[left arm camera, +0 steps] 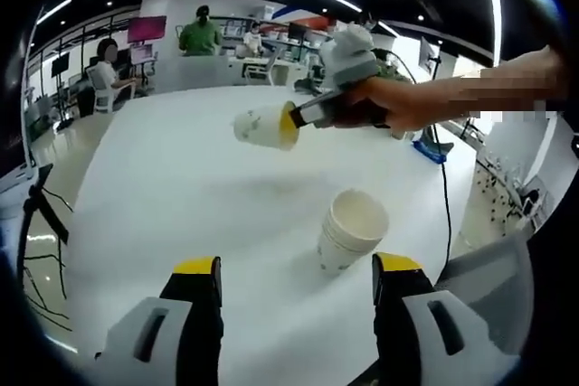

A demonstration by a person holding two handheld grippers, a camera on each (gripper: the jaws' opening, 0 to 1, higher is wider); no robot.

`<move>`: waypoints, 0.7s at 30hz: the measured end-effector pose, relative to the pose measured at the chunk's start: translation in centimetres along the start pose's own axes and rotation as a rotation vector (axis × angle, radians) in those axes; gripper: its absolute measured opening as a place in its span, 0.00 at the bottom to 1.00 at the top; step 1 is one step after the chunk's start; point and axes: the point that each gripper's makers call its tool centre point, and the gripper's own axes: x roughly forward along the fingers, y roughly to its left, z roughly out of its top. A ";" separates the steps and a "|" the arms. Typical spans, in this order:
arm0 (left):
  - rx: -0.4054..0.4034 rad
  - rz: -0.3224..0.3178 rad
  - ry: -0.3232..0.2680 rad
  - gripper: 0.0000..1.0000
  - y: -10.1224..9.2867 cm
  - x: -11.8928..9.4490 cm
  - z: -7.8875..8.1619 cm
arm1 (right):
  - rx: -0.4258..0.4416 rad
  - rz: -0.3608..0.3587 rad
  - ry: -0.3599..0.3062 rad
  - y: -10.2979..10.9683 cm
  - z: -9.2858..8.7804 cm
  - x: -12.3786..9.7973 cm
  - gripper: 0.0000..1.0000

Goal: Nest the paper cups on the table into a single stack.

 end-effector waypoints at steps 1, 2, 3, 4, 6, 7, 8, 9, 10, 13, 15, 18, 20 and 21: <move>0.007 -0.001 0.002 0.66 -0.1 -0.1 0.1 | -0.001 0.002 0.000 0.4 0.0 -0.6 0.00; 0.012 -0.002 0.002 0.66 -0.1 -0.1 0.1 | -0.003 0.004 -0.002 0.5 0.0 -0.9 0.00; 0.017 -0.001 0.003 0.66 -0.1 -0.2 0.2 | -0.011 0.009 -0.004 0.4 0.4 -0.9 0.00; 0.024 -0.002 0.003 0.66 -0.2 -0.3 0.3 | -0.012 0.010 -0.004 0.4 0.5 -0.9 0.00; 0.031 -0.003 0.004 0.66 -0.3 -0.3 0.4 | -0.022 0.007 -0.010 0.2 0.3 -1.2 0.00; 0.038 -0.005 0.005 0.66 -0.4 -0.4 0.5 | -0.027 0.008 -0.014 0.3 0.3 -1.8 0.00; 0.044 -0.005 0.007 0.66 -0.3 -0.2 0.5 | -0.028 0.009 -0.016 0.4 0.4 -2.1 0.00; 0.050 0.000 0.013 0.66 -0.1 -0.1 0.4 | -0.034 0.009 -0.021 0.3 0.6 -2.4 0.00; 0.053 0.006 0.019 0.66 0.1 0.0 0.4 | -0.041 0.010 -0.024 0.3 0.7 -2.7 0.00; 0.058 0.007 0.012 0.66 0.2 0.1 0.8 | -0.061 0.019 -0.028 1.2 0.9 -4.0 0.00; 0.069 0.007 0.011 0.66 0.1 0.1 1.0 | -0.067 0.022 -0.034 1.6 1.2 -4.7 0.00; 0.085 0.004 0.013 0.66 0.3 0.3 1.3 | -0.092 0.028 -0.051 1.9 1.5 -5.8 0.00; 0.095 0.001 0.013 0.66 0.2 0.3 1.6 | -0.112 0.032 -0.061 2.8 1.6 -6.7 0.00; 0.103 -0.002 0.011 0.67 0.1 0.3 1.9 | -0.120 0.038 -0.064 2.7 1.7 -6.9 0.00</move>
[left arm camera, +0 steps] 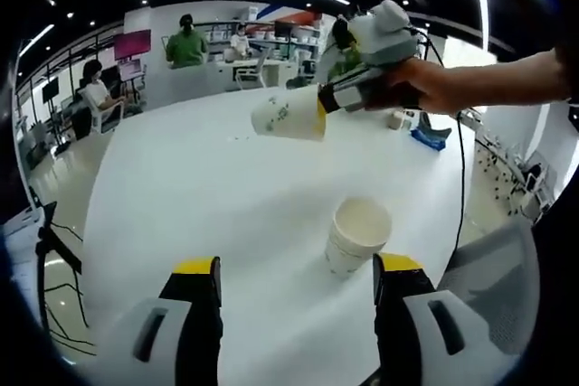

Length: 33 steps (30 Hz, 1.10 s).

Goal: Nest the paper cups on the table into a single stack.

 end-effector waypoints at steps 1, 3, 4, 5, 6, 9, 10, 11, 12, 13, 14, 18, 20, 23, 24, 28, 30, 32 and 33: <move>0.006 -0.001 -0.002 0.67 0.1 0.1 0.0 | -0.005 0.005 -0.002 0.1 0.1 -0.2 0.00; 0.017 -0.002 -0.006 0.67 0.2 0.2 0.4 | -0.022 0.013 -0.005 0.5 0.2 -1.0 0.00; 0.022 -0.002 -0.009 0.67 0.3 0.2 0.6 | -0.030 0.019 -0.004 0.6 0.2 -1.3 0.00; 0.032 -0.002 -0.019 0.67 0.3 0.0 1.2 | -0.033 0.024 -0.004 0.7 0.3 -1.6 0.00; 0.035 -0.002 -0.023 0.67 0.3 0.0 1.5 | -0.036 0.027 -0.005 0.9 0.5 -1.8 0.00; 0.054 -0.007 -0.031 0.67 0.2 0.2 2.2 | -0.047 0.044 -0.004 1.5 0.6 -3.0 0.00; 0.062 -0.008 -0.030 0.67 0.2 0.4 2.3 | -0.055 0.048 -0.002 1.7 0.7 -3.2 0.00; 0.076 -0.008 -0.028 0.67 0.2 0.3 2.5 | -0.061 0.052 0.002 1.9 0.7 -3.4 0.00; 0.084 -0.008 -0.026 0.67 0.2 0.4 2.6 | -0.061 0.061 0.008 2.1 0.6 -3.7 0.00; 0.094 -0.008 -0.026 0.67 0.2 0.5 2.7 | -0.060 0.074 0.014 2.3 0.5 -3.9 0.00; 0.097 -0.009 -0.027 0.67 0.2 0.6 2.8 | -0.067 0.088 0.023 2.5 0.3 -3.9 0.00; 0.134 -0.024 -0.035 0.67 -0.5 0.8 3.6 | -0.112 0.130 0.063 3.5 -0.4 -4.1 0.00; 0.157 -0.029 -0.033 0.67 -0.5 1.2 3.8 | -0.130 0.154 0.077 4.2 -0.6 -4.2 0.00; 0.205 -0.037 -0.028 0.67 -0.7 1.5 4.1 | -0.169 0.197 0.102 5.6 -0.9 -4.4 0.00; 0.219 -0.039 -0.026 0.67 -0.8 1.6 4.1 | -0.180 0.205 0.111 5.4 -0.9 -4.3 0.00; 0.279 -0.046 -0.019 0.67 -1.2 2.0 4.4 | -0.235 0.258 0.136 7.2 -1.2 -4.2 0.00; 0.307 -0.052 -0.021 0.67 -1.6 2.2 4.7 | -0.263 0.287 0.156 8.1 -1.6 -4.1 0.00; 0.335 -0.059 -0.022 0.67 -1.6 2.4 4.9 | -0.290 0.312 0.176 9.0 -2.0 -4.3 0.00; 0.349 -0.062 -0.021 0.66 -2.1 2.4 4.9 | -0.300 0.322 0.184 9.3 -2.1 -4.3 0.00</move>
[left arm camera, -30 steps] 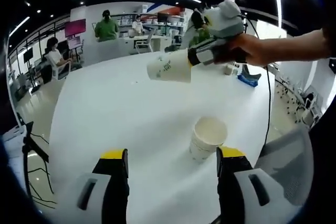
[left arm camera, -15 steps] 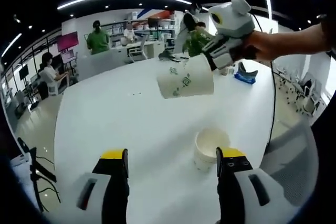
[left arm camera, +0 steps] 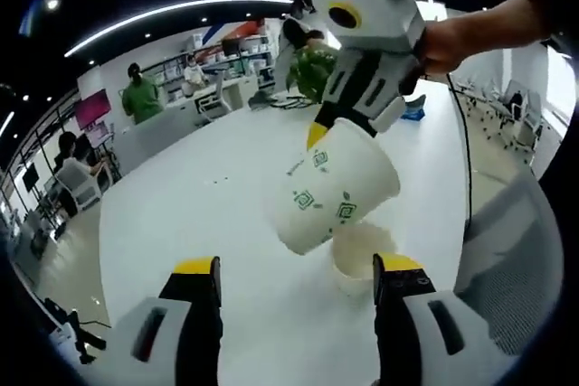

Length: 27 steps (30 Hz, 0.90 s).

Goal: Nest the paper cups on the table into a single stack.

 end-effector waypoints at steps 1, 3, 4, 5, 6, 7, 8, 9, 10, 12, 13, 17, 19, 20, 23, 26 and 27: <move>0.032 -0.006 0.005 0.66 -0.3 0.1 0.1 | -0.014 0.013 0.009 0.2 0.0 0.2 0.00; 0.071 -0.011 0.010 0.66 -0.8 0.1 0.2 | -0.032 0.034 0.025 0.9 -0.2 0.4 0.00; 0.106 -0.022 0.013 0.65 -1.0 0.1 0.3 | -0.048 0.047 0.035 1.3 -0.3 0.6 0.00; 0.121 -0.031 0.017 0.64 -1.2 0.2 0.2 | -0.056 0.053 0.041 1.7 -0.3 0.7 0.00; 0.148 -0.037 0.025 0.63 -1.3 0.3 0.0 | -0.067 0.065 0.049 2.1 -0.3 0.8 0.00; 0.174 -0.040 0.031 0.62 -1.4 0.4 0.0 | -0.072 0.071 0.053 2.4 -0.3 0.8 0.00; 0.198 -0.045 0.037 0.61 -1.8 0.4 0.0 | -0.077 0.083 0.058 2.7 -0.3 0.9 0.00; 0.208 -0.051 0.040 0.60 -2.0 0.5 -0.2 | -0.079 0.092 0.061 3.0 -0.3 1.0 0.00; 0.213 -0.054 0.041 0.59 -2.0 0.7 -0.4 | -0.079 0.099 0.065 3.2 -0.3 1.0 0.00; 0.239 -0.060 0.040 0.56 -2.4 0.6 -0.3 | -0.082 0.107 0.072 3.4 -0.3 1.1 0.00; 0.259 -0.068 0.044 0.53 -2.8 0.6 -0.3 | -0.082 0.109 0.073 3.5 -0.2 1.1 0.00; 0.283 -0.084 0.055 0.45 -3.5 0.7 -0.5 | -0.081 0.121 0.079 3.6 0.0 1.2 0.00; 0.289 -0.081 0.057 0.44 -3.2 0.7 -0.7 | -0.089 0.122 0.083 3.5 -0.1 1.2 0.00; 0.285 -0.081 0.055 0.43 -3.2 0.6 -0.6 | -0.089 0.123 0.082 3.5 0.0 1.2 0.00; 0.277 -0.080 0.045 0.42 -3.2 0.5 -0.4 | -0.084 0.125 0.072 3.5 0.2 1.1 0.00; 0.273 -0.081 0.037 0.40 -3.1 0.5 -0.4 | -0.091 0.125 0.063 3.5 0.3 1.2 0.00; 0.273 -0.083 0.036 0.40 -3.1 0.5 -0.4 | -0.094 0.125 0.063 3.5 0.3 1.2 0.00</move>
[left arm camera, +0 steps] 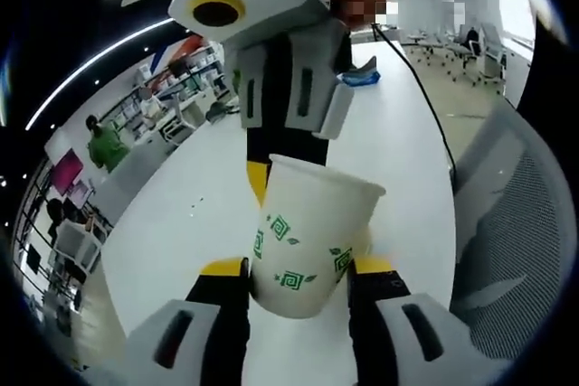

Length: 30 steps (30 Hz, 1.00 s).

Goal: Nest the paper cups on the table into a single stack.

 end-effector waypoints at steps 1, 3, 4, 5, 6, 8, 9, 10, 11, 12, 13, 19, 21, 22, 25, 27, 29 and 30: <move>0.005 0.000 -0.002 0.40 0.0 0.0 0.0 | -0.005 -0.001 0.000 0.0 0.0 0.1 0.00; 0.006 -0.003 -0.005 0.39 -0.2 -0.1 0.1 | -0.008 0.003 -0.002 0.0 -0.1 0.1 0.00; 0.003 -0.003 -0.008 0.39 -0.2 -0.1 0.2 | -0.011 0.004 -0.005 0.0 0.0 0.2 0.00; -0.001 -0.002 -0.017 0.39 -0.2 -0.1 0.3 | -0.017 0.005 -0.012 0.0 0.0 0.2 0.00; -0.003 -0.002 -0.019 0.39 -0.2 -0.1 0.4 | -0.019 0.005 -0.015 0.0 0.1 0.2 0.00; -0.006 -0.002 -0.028 0.39 -0.3 -0.2 0.6 | -0.033 0.007 -0.019 0.1 0.2 0.3 0.00; -0.008 -0.001 -0.031 0.38 -0.4 -0.2 0.6 | -0.035 0.009 -0.017 0.2 0.1 0.4 0.01; -0.010 -0.001 -0.034 0.38 -0.4 -0.2 0.7 | -0.036 0.011 -0.014 0.3 0.1 0.4 0.04; -0.011 0.000 -0.035 0.38 -0.4 -0.3 0.8 | -0.039 0.014 -0.009 0.3 0.0 0.5 0.05; -0.009 -0.002 -0.038 0.38 -0.5 -0.3 0.9 | -0.049 0.018 -0.004 0.5 -0.1 0.8 0.05; -0.007 -0.002 -0.040 0.38 -0.5 -0.3 0.9 | -0.051 0.019 -0.004 0.6 -0.1 0.9 0.05; 0.007 -0.003 -0.040 0.38 -0.8 -0.4 1.0 | -0.035 0.030 -0.017 0.8 -0.2 1.4 0.00; 0.006 -0.006 -0.032 0.38 -1.0 -0.4 0.6 | -0.032 0.032 -0.023 0.8 -0.1 1.4 0.00; 0.002 -0.007 -0.032 0.38 -1.0 -0.4 0.5 | -0.032 0.035 -0.023 0.9 -0.1 1.4 0.00; -0.024 -0.003 -0.036 0.38 -1.1 -0.5 0.6 | -0.035 0.037 -0.026 1.0 0.0 1.3 0.00; -0.039 -0.003 -0.029 0.40 -1.2 -0.4 0.3 | -0.024 0.042 -0.035 0.9 0.2 1.1 0.00; -0.047 0.008 -0.017 0.44 -1.1 -0.3 -0.2 | -0.032 0.038 -0.018 0.9 0.0 1.0 0.00; -0.062 0.012 -0.016 0.45 -1.0 -0.4 -0.3 | -0.040 0.033 -0.007 0.9 -0.2 0.9 0.00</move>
